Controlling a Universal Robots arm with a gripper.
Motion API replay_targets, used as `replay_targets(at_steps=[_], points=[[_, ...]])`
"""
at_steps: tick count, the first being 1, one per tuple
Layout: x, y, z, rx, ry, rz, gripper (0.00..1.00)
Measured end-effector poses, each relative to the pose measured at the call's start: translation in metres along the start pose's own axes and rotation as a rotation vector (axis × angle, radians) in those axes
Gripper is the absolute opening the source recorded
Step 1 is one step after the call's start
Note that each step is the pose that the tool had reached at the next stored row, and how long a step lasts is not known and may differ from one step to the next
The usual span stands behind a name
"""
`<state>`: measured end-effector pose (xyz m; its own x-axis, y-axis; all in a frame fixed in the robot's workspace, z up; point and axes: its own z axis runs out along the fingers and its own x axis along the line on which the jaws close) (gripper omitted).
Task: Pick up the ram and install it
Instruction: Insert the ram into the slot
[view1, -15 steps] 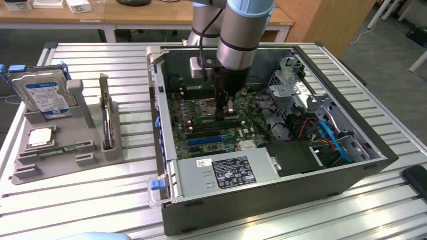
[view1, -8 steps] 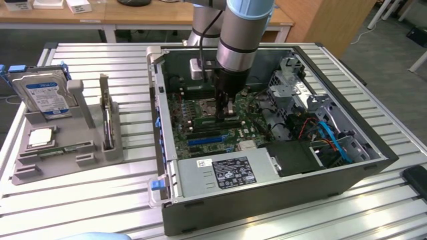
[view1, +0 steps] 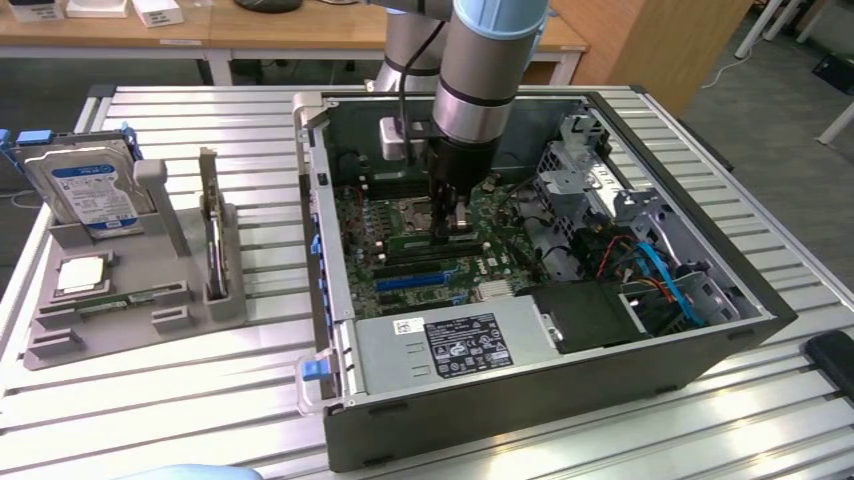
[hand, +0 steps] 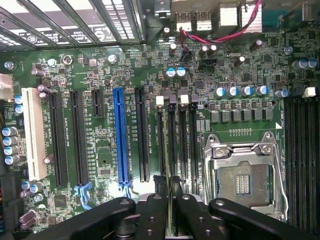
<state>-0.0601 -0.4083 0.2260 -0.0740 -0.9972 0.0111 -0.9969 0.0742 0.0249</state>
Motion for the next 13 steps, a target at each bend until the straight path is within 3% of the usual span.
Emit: replay_targets(at_steps=[13], points=[[0.0001, 0.0008, 0.0001, 0.0028, 0.0, -0.01, 0.13]])
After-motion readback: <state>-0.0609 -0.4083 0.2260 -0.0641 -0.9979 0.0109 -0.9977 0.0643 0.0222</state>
